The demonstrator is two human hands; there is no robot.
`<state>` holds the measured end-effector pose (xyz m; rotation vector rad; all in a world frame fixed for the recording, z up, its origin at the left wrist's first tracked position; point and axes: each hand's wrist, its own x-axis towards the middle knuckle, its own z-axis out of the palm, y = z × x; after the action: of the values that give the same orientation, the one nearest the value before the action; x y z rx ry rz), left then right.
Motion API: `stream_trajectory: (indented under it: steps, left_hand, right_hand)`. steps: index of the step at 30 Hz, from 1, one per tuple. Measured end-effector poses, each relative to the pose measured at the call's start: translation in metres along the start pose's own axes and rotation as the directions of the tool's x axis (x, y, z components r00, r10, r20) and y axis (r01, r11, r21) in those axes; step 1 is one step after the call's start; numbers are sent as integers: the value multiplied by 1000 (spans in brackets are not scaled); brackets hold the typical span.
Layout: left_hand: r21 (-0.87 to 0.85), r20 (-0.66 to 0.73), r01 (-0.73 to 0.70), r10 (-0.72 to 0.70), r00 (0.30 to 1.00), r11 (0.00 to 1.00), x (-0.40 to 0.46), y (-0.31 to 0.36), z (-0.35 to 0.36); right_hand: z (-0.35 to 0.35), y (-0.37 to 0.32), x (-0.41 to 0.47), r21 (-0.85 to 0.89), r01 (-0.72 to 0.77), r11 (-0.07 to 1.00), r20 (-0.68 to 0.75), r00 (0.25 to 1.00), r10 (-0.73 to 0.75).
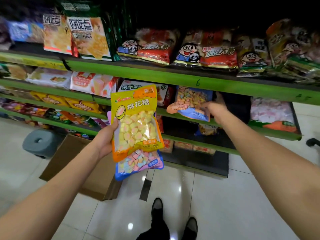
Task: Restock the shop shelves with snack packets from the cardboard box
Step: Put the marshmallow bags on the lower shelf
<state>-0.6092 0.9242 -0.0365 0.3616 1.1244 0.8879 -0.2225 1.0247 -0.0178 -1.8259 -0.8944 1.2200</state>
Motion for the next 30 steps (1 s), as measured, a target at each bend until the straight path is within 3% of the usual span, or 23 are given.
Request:
stream_trajectory:
  steps: [3,5,7,8,10,16,23,26,30]
  left_hand:
    - [-20,14,6,-6,1000,1000,5,-4,2]
    - [-21,26,7,-6,1000,1000,6,-8,6]
    - [-18,33,6,-5,999,1000,7,-12,10]
    - [-18,33,8,-8,999,1000,8,-13,12]
    - [-11,28,16,-15,999,1000,7,-12,16]
    - [9,20,17,-17,1000,1000,2,-9,22]
    - [-44,20,40,-39,999,998,-5,-13,26]
    - [-45,-2,39,-39,999,998,-3,-17,26]
    - [-40,11,39,-38,999,998,1,-21,28]
  right_hand:
    - [-8,14,-12,-429,183,885,-32,976,-218]
    - [-1,26,-23,-642,377,667,84,900,-428]
    - [10,33,-28,-754,485,443,276,846,-456]
    - [16,35,-29,-775,497,390,340,849,-405]
    - [26,34,-26,-793,486,369,380,866,-324]
    - [34,14,-1,-842,424,333,334,895,-296]
    - [47,7,5,-863,355,360,291,931,-220]
    - [60,-2,5,-847,389,363,309,915,-260]
    - [66,3,6,-825,414,384,370,910,-184]
